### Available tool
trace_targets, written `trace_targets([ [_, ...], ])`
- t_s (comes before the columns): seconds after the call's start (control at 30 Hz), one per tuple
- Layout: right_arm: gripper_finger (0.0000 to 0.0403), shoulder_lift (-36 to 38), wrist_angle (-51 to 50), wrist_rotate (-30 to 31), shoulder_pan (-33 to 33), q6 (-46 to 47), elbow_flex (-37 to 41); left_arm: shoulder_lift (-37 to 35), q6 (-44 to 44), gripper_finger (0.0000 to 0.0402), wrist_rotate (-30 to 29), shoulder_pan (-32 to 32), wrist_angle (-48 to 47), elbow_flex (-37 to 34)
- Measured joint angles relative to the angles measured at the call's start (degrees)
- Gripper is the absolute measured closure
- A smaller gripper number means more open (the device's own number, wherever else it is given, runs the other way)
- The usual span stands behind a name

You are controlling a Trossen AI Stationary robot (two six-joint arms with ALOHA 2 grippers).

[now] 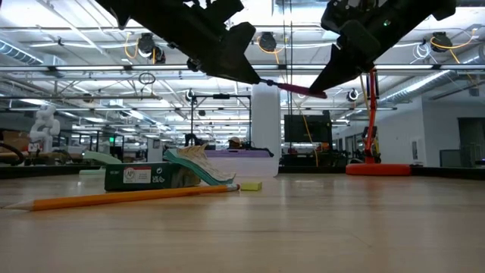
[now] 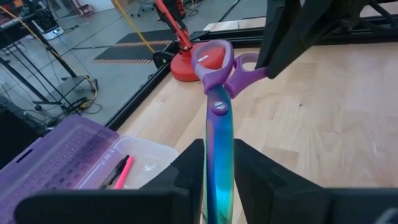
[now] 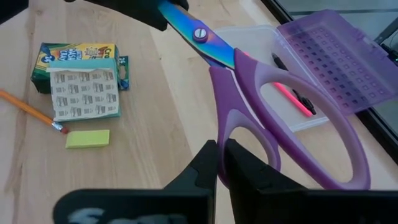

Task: Pack school essentials
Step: Put the purple scissors into the purple supply box

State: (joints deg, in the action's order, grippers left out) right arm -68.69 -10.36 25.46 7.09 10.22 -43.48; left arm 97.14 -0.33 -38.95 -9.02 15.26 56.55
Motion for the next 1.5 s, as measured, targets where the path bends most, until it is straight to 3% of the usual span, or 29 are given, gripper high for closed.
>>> trace_targets([
  [0.13, 0.0392, 0.0, -0.1, 0.0, 0.0, 0.0, 0.0, 0.0, 0.2, 0.0343, 0.3, -0.1, -0.1, 0.0],
  [0.33, 0.0392, 0.0, -0.1, 0.0, 0.0, 0.0, 0.0, 0.0, 0.2, 0.0328, 0.3, 0.0, -0.1, 0.0],
  [0.77, 0.0365, 0.0, 0.0, 0.0, 0.0, -0.4, 0.0, 0.0, 0.2, 0.0336, 0.5, 0.0, -0.1, 0.0],
  [0.9, 0.0331, 0.0, 0.1, -0.1, 0.0, -0.4, 0.0, 0.0, 0.2, 0.0336, 0.4, 0.0, -0.1, 0.0],
  [1.23, 0.0198, 0.0, 0.0, -0.1, 0.1, -0.4, 0.0, 0.0, 0.2, 0.0335, 0.4, 0.0, -0.1, 0.0],
  [1.5, 0.0150, 3.5, -0.5, -0.1, 0.1, -1.4, 0.0, 0.0, 0.6, 0.0335, 0.4, 0.0, -0.2, 0.0],
])
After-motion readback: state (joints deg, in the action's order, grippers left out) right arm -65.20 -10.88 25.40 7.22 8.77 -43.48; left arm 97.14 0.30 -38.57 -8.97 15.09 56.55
